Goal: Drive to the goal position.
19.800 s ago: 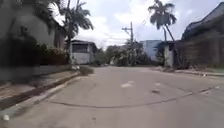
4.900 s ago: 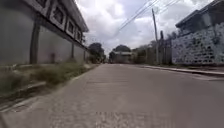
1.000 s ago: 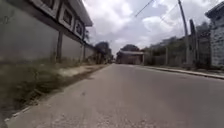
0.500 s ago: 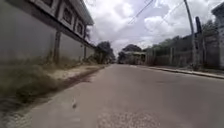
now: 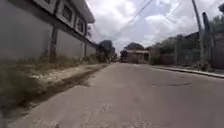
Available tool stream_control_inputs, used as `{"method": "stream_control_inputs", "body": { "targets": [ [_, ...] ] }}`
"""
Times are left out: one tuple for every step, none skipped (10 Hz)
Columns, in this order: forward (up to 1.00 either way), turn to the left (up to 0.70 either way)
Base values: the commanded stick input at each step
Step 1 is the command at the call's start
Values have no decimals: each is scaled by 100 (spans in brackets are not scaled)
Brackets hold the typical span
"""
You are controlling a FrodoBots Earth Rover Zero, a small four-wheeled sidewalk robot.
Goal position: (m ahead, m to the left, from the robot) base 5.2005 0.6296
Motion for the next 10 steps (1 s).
{"method": "stream_control_inputs", "body": {
  "targets": [
    [100,0],
    [100,0],
    [100,0],
    [100,0],
    [100,0],
    [98,0],
    [95,0],
    [95,0],
    [95,0],
    [95,0]
  ]
}}
